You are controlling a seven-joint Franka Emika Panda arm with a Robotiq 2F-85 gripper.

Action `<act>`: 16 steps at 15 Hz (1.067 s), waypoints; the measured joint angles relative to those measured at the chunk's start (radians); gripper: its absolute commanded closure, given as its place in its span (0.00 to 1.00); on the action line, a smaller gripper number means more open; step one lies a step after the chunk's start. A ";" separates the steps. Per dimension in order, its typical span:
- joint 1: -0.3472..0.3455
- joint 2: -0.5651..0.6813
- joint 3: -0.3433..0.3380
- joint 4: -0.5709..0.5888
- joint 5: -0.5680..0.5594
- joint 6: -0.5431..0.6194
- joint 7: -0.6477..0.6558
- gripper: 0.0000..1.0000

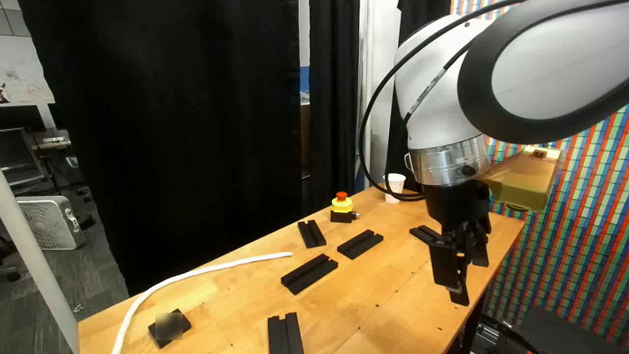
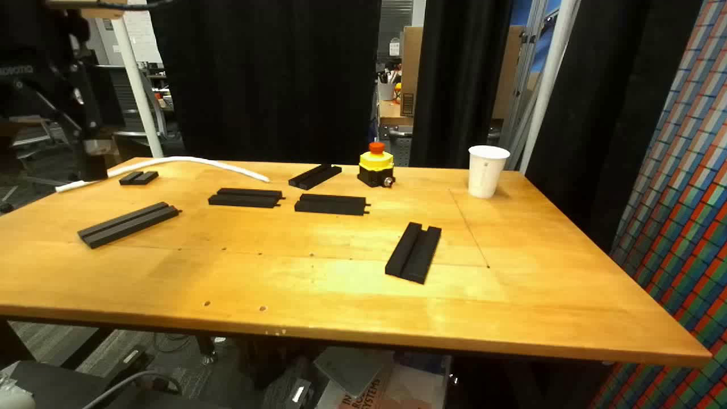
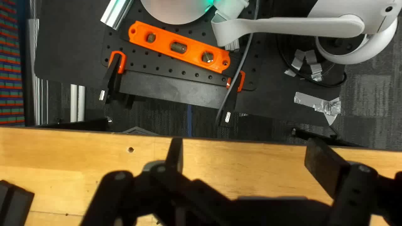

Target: Connect the four black pieces together

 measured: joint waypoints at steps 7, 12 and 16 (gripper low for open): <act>0.000 -0.002 0.000 0.006 0.000 0.002 0.000 0.00; 0.000 -0.001 0.000 0.002 0.000 0.002 0.000 0.00; -0.005 0.011 0.000 0.001 0.011 0.035 0.078 0.00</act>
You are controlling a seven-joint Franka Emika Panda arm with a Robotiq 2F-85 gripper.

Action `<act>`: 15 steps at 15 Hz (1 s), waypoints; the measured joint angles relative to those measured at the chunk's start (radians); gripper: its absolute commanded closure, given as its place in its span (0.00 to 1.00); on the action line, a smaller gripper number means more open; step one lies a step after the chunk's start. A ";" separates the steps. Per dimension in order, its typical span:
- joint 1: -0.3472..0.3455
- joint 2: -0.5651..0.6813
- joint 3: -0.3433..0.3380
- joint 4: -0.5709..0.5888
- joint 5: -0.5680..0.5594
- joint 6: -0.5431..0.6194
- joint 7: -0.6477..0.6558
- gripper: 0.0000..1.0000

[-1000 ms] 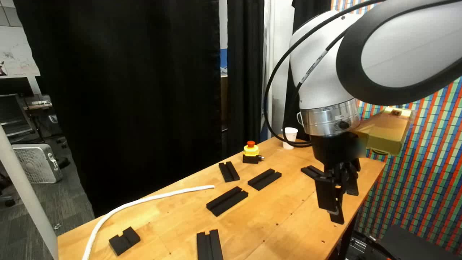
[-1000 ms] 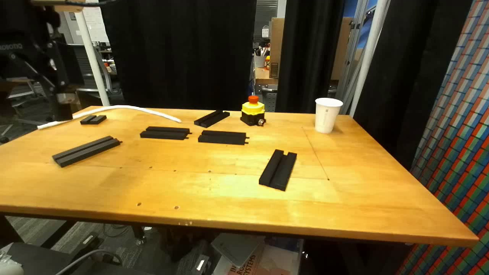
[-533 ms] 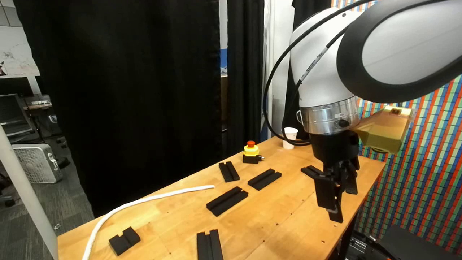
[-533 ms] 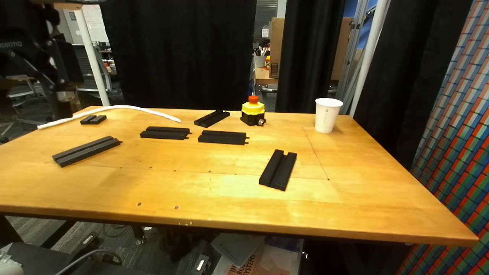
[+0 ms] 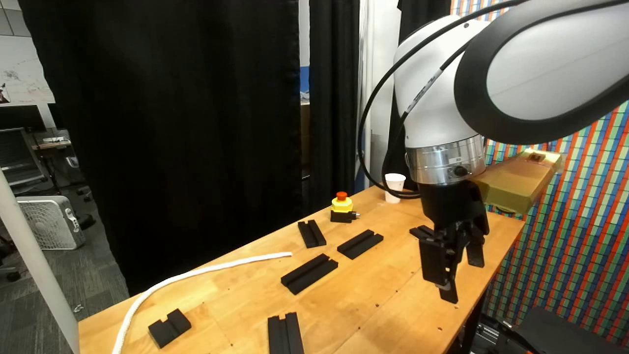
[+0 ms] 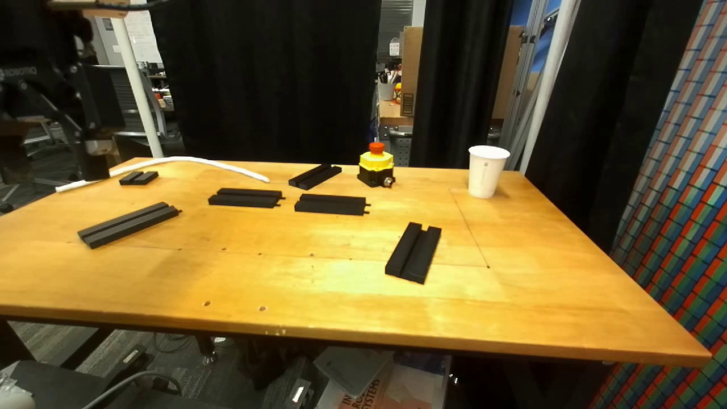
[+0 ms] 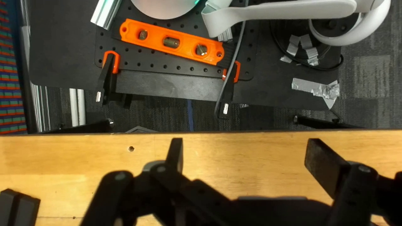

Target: Connect the four black pieces together

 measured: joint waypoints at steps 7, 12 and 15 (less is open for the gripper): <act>-0.066 0.138 0.049 0.087 0.062 0.195 0.322 0.00; -0.120 0.384 0.079 0.230 0.057 0.350 0.596 0.00; -0.119 0.522 0.079 0.317 0.052 0.423 0.777 0.00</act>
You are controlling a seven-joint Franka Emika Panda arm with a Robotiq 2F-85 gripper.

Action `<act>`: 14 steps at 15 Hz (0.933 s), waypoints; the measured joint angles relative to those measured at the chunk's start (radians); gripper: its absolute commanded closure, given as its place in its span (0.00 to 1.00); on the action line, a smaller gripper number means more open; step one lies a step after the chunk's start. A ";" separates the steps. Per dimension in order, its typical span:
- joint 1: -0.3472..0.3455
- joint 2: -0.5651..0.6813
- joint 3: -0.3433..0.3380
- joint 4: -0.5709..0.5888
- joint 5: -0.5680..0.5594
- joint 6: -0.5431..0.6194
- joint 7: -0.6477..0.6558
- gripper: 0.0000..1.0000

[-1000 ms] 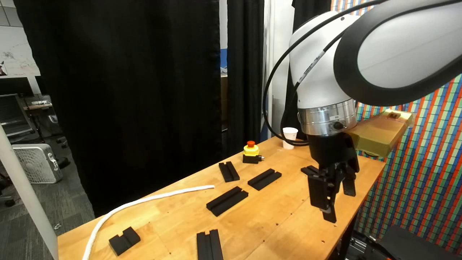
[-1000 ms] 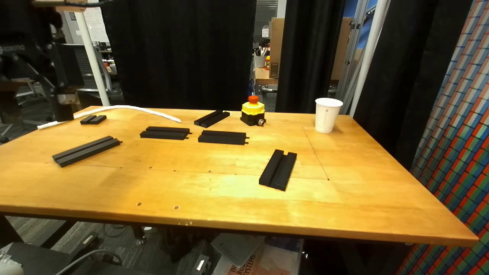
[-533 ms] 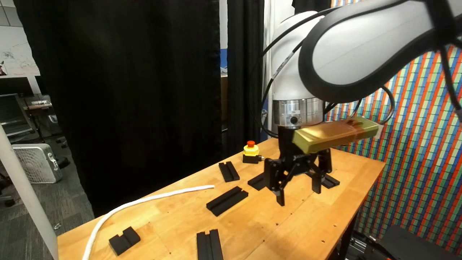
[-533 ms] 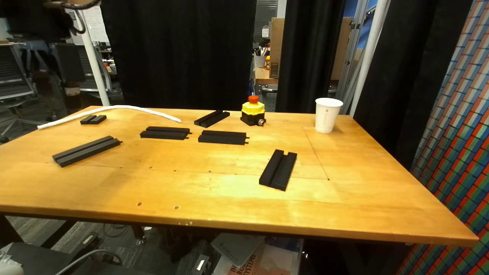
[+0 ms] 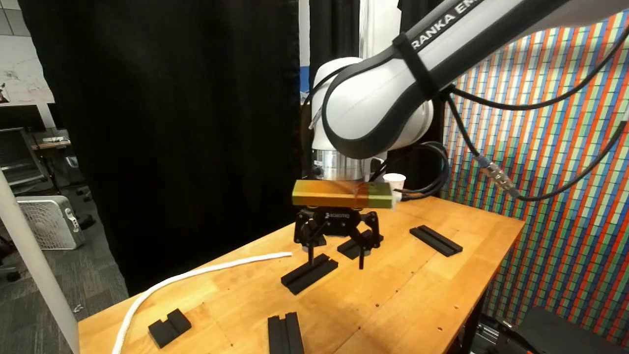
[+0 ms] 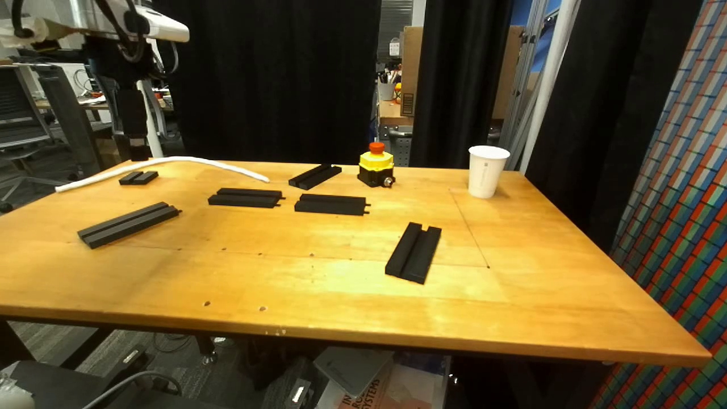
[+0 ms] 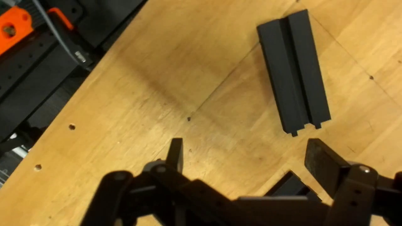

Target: Connect the four black pieces together

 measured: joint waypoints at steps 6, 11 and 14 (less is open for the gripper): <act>0.048 0.210 -0.023 0.158 -0.033 0.128 0.369 0.00; 0.126 0.360 -0.104 0.299 -0.171 0.176 0.720 0.00; 0.182 0.433 -0.169 0.362 -0.277 0.176 0.934 0.00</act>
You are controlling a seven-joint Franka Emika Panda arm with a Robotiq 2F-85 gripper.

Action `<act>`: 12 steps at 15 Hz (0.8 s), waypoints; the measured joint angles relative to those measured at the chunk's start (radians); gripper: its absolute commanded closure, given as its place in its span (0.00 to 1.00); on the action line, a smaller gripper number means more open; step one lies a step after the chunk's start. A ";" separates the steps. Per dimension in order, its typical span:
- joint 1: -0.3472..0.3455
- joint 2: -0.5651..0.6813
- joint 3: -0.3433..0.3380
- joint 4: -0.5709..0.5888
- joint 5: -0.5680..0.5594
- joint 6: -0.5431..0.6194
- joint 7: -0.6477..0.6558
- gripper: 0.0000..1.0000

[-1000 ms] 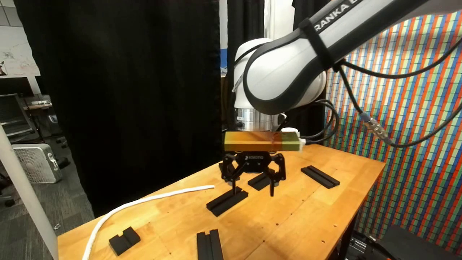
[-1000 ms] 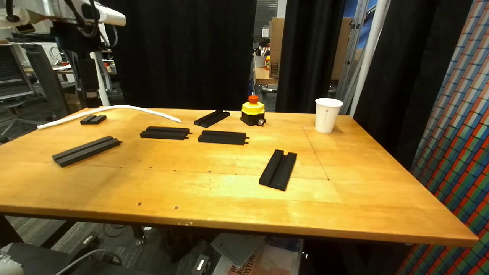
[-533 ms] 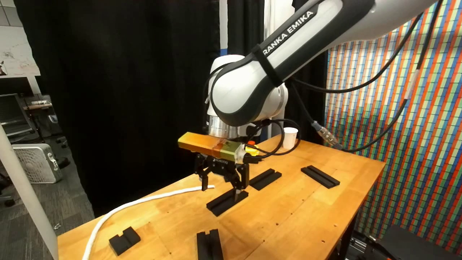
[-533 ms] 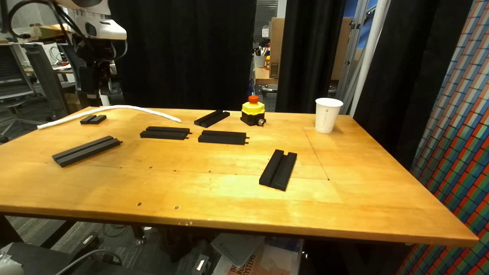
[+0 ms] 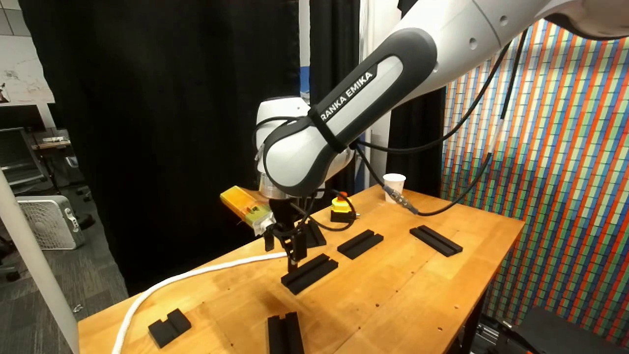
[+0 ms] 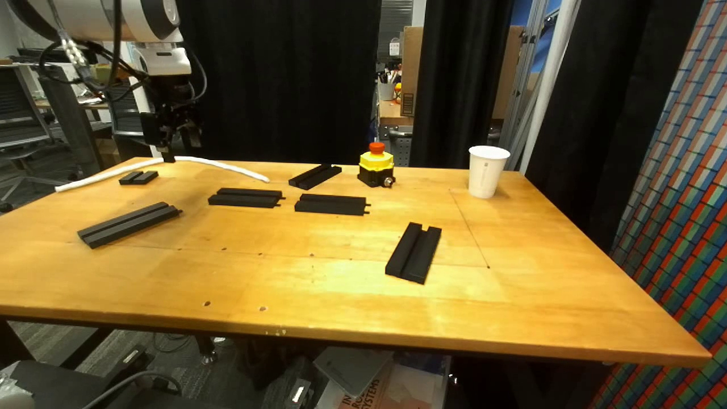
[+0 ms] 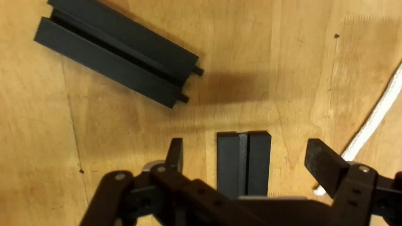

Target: Connect the four black pieces together

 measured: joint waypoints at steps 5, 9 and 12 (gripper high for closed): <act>0.064 0.093 -0.074 0.058 -0.083 -0.004 0.255 0.00; 0.070 0.146 -0.089 0.071 -0.083 -0.003 0.284 0.00; 0.069 0.170 -0.097 0.073 -0.083 0.000 0.277 0.00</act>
